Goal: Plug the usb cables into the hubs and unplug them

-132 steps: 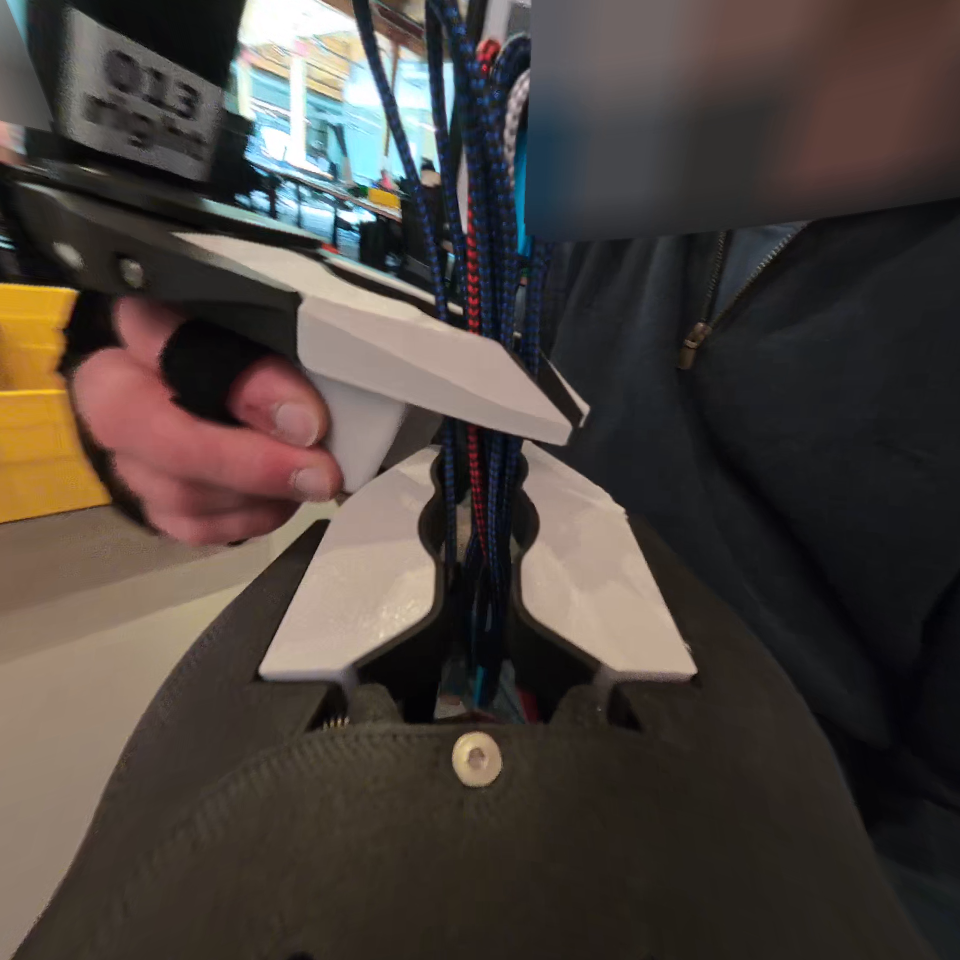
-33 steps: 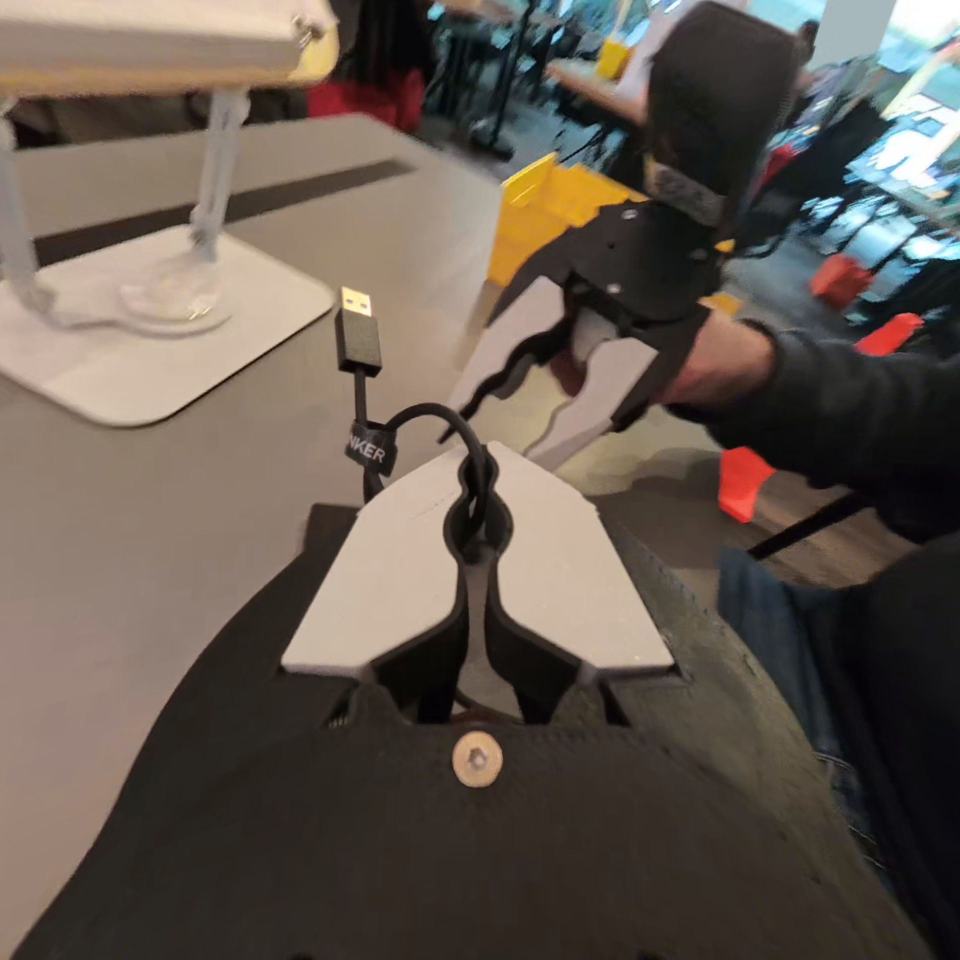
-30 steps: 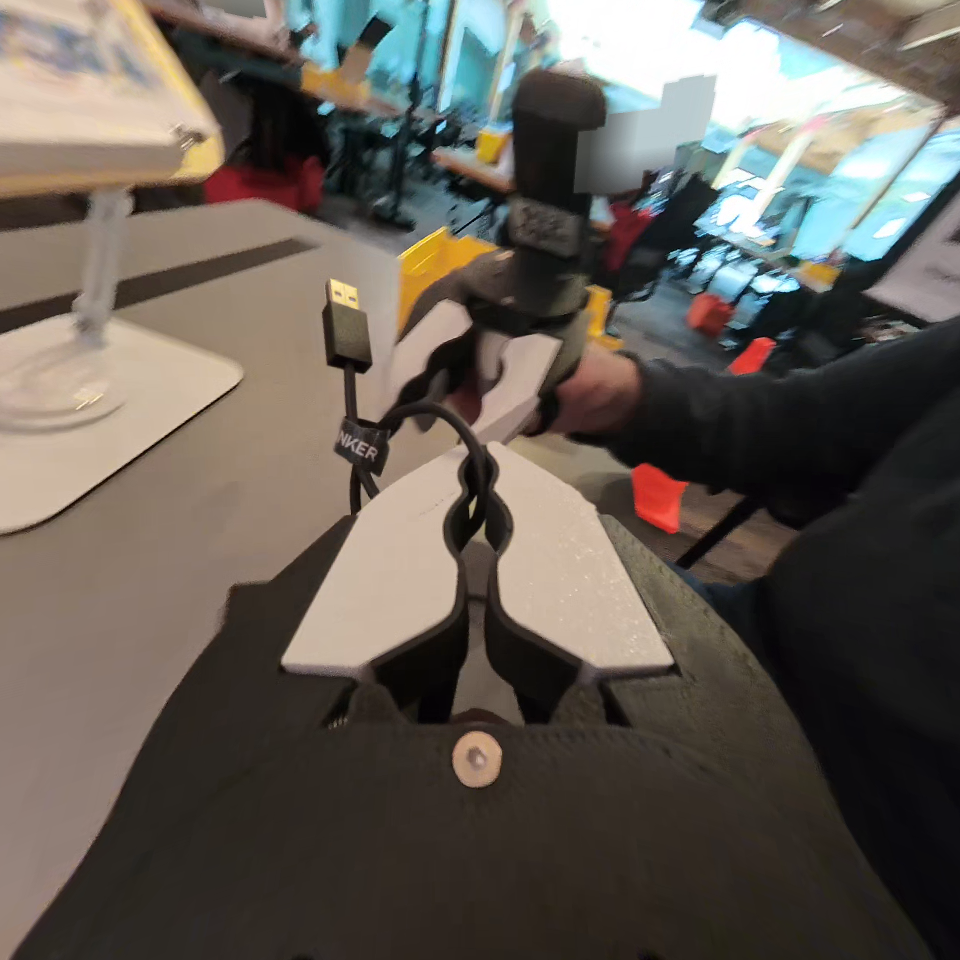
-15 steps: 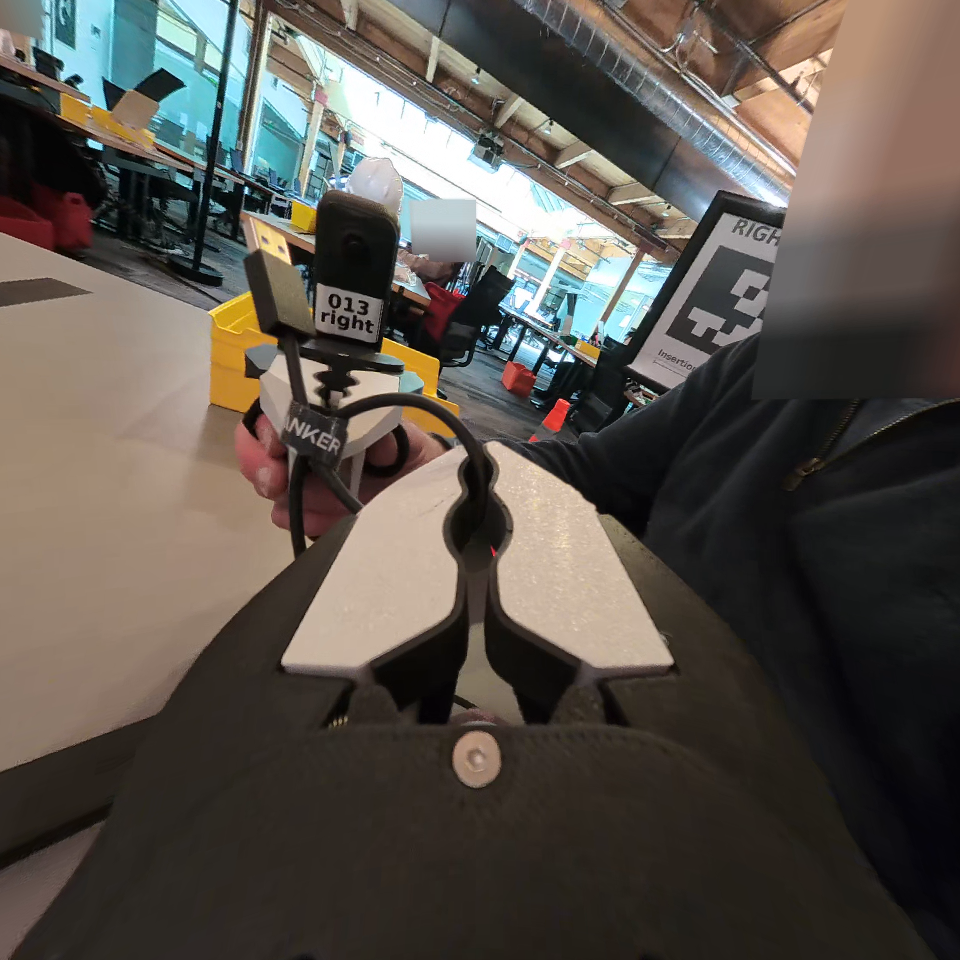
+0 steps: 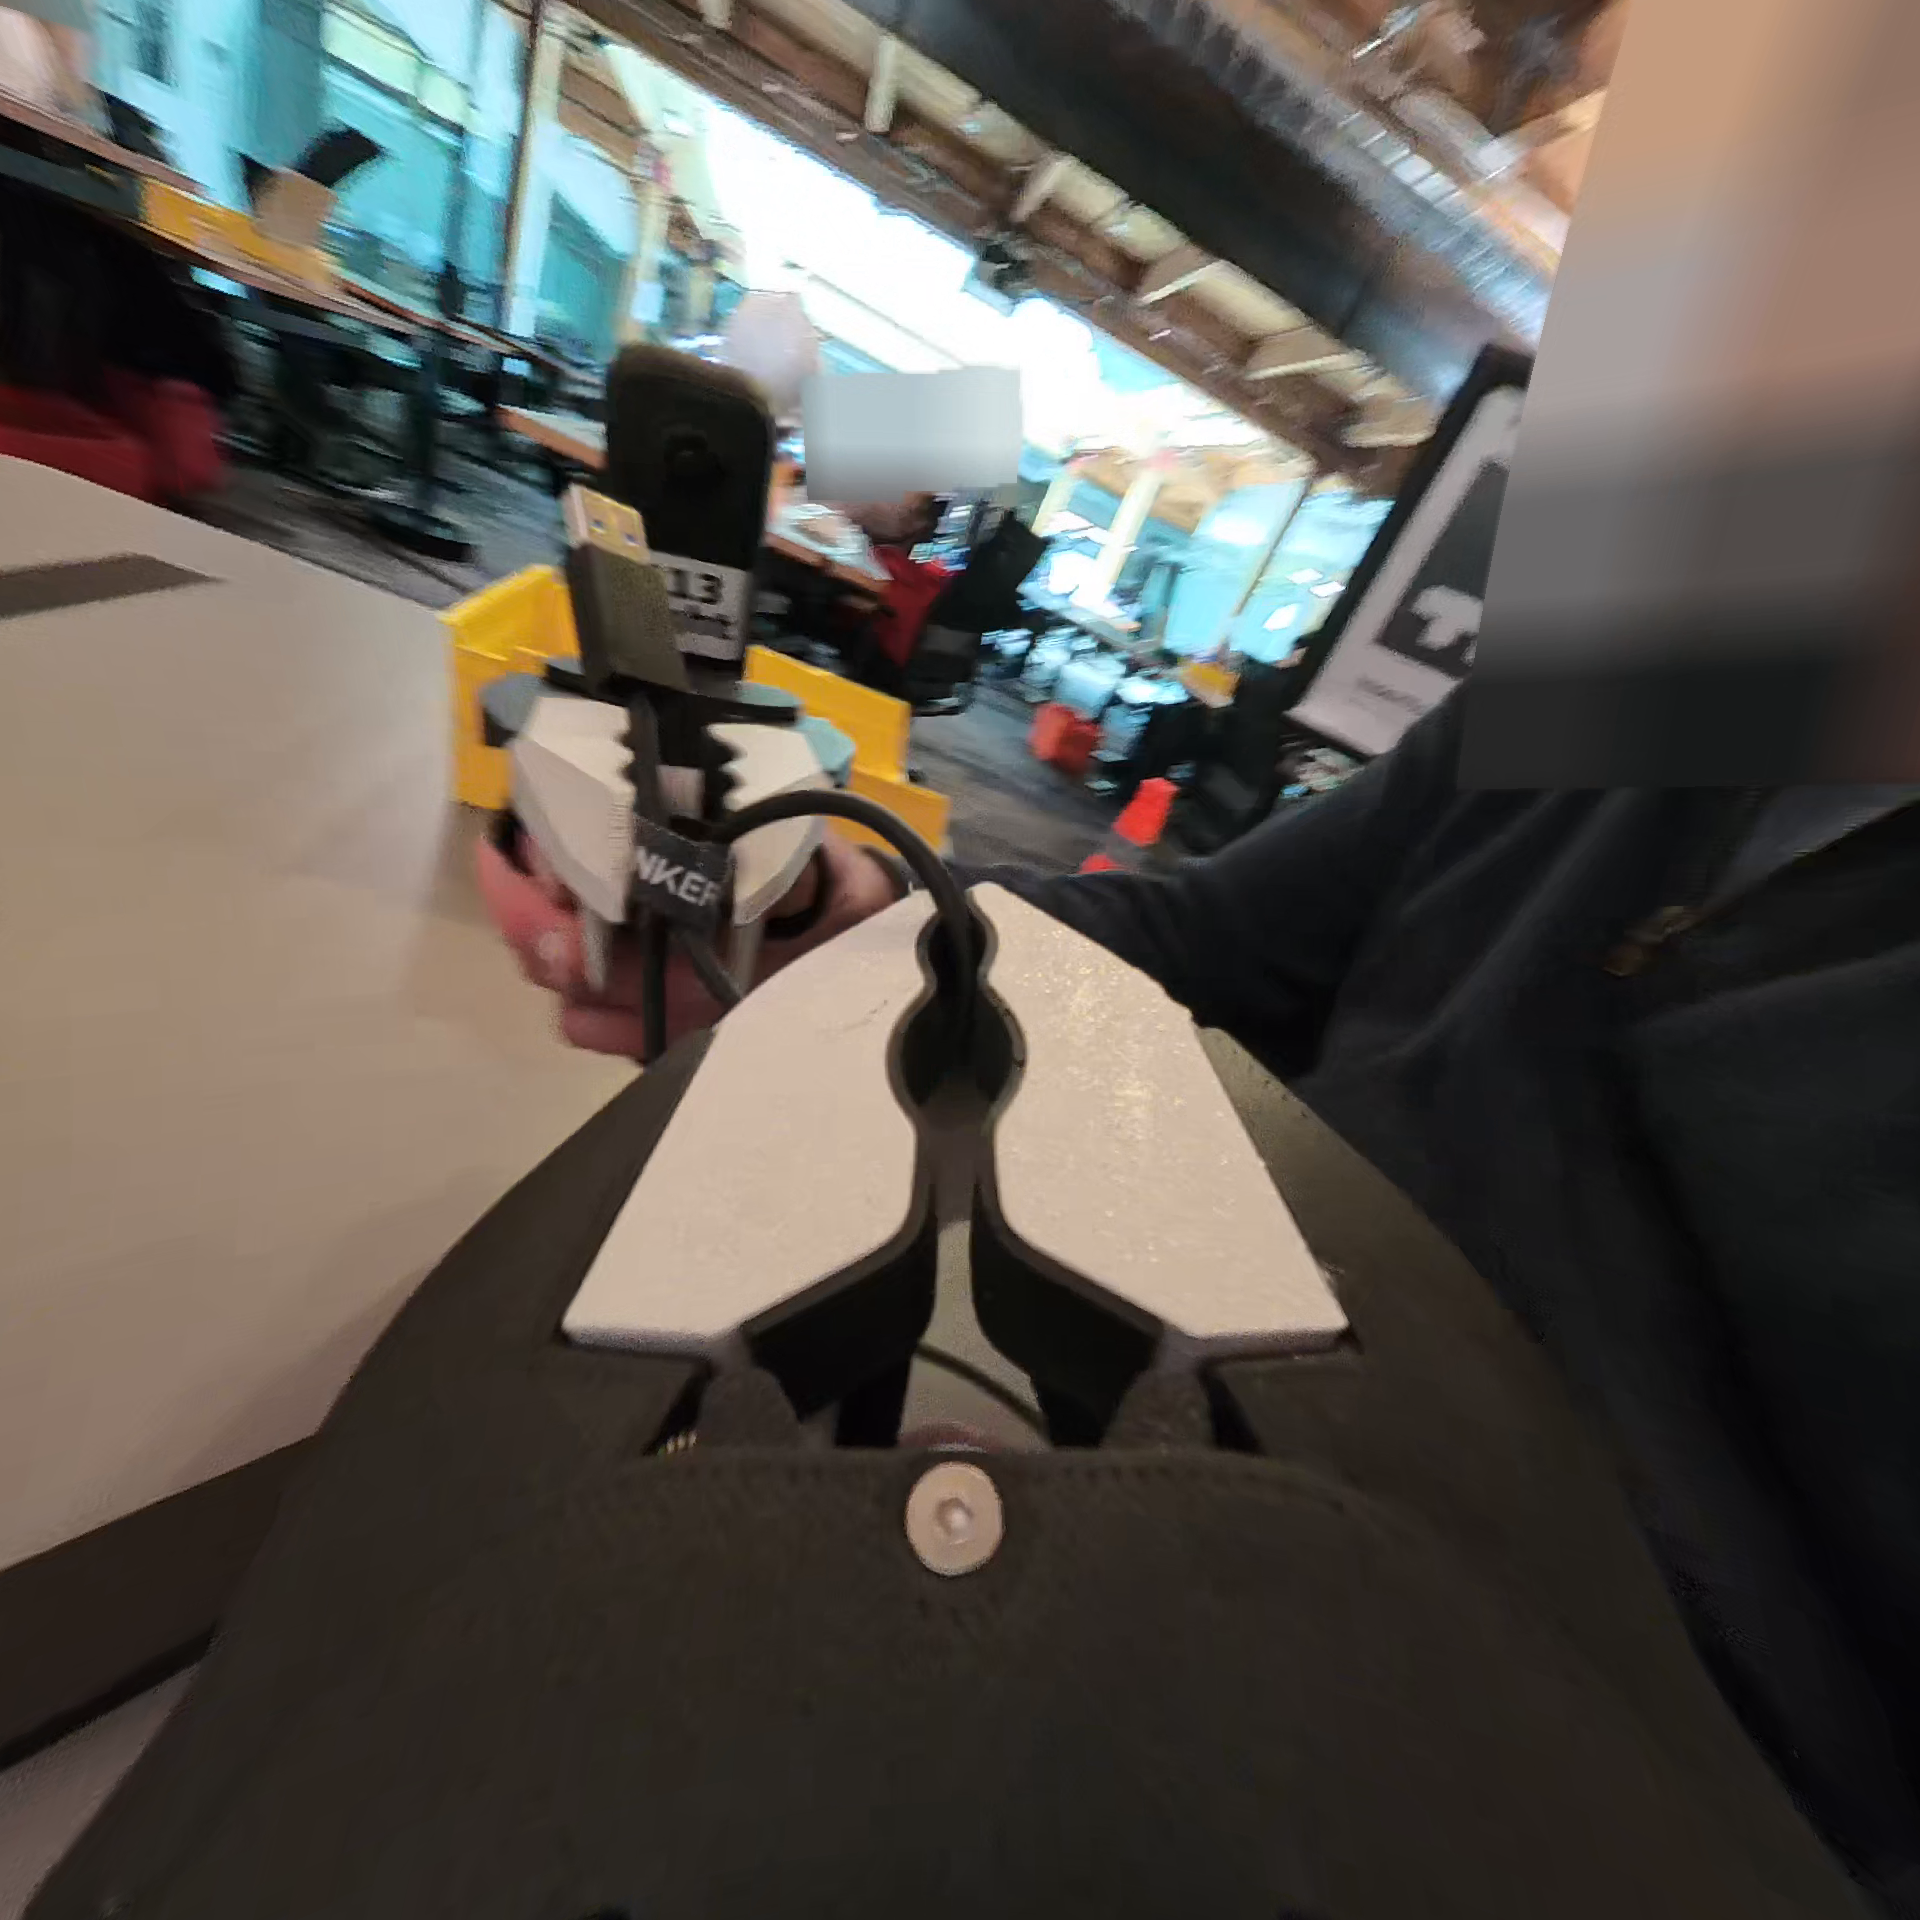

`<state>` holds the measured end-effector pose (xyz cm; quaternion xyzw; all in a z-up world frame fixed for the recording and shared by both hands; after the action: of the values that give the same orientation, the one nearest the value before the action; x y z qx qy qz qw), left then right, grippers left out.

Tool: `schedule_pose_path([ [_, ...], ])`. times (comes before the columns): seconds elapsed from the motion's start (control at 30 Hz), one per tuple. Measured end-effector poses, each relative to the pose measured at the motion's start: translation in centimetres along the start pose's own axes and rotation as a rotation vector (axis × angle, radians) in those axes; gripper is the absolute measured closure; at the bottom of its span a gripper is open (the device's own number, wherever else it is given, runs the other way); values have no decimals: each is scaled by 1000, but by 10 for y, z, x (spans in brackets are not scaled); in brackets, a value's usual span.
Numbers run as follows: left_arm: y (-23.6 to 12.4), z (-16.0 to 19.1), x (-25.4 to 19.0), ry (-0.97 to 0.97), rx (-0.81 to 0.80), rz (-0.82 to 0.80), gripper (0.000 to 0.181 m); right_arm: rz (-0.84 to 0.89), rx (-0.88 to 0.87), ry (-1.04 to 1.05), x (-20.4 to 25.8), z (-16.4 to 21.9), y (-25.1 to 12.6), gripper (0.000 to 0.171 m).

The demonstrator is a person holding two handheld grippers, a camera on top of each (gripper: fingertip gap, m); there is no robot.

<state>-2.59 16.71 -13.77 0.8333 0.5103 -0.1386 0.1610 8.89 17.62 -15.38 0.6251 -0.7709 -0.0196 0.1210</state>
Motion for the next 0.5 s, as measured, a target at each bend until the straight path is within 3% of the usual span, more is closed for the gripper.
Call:
schedule_pose_path([
  [0.07, -1, -5, 4, 148, 21, -160, 177, 26, -24, 79, -3, 0, -3, 161],
  [0.13, 1, -7, 8, 323, 104, -354, 153, 46, -30, 123, -4, 1, -4, 161],
  [0.2, 4, -7, 9, 537, 211, -536, 149, 68, -52, 174, -5, 0, -6, 161],
  [0.3, 9, -8, 11, 790, 354, -744, 161, 69, -91, 244, -4, -1, -6, 161],
  [0.5, 17, -9, 9, 918, 375, -827, 177, 84, -104, 251, 1, -5, -7, 160],
])
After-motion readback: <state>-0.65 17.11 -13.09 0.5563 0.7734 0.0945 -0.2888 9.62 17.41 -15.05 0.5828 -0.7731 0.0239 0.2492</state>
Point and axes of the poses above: each gripper's, where its closed fingertips meet, y out along the fingers, z out of its underside, x = y × z across the jaws, the point moved 6 cm from there along -y, back along the fingers, and after that the axes turned 3 degrees about -x, right-handed, at the moved point
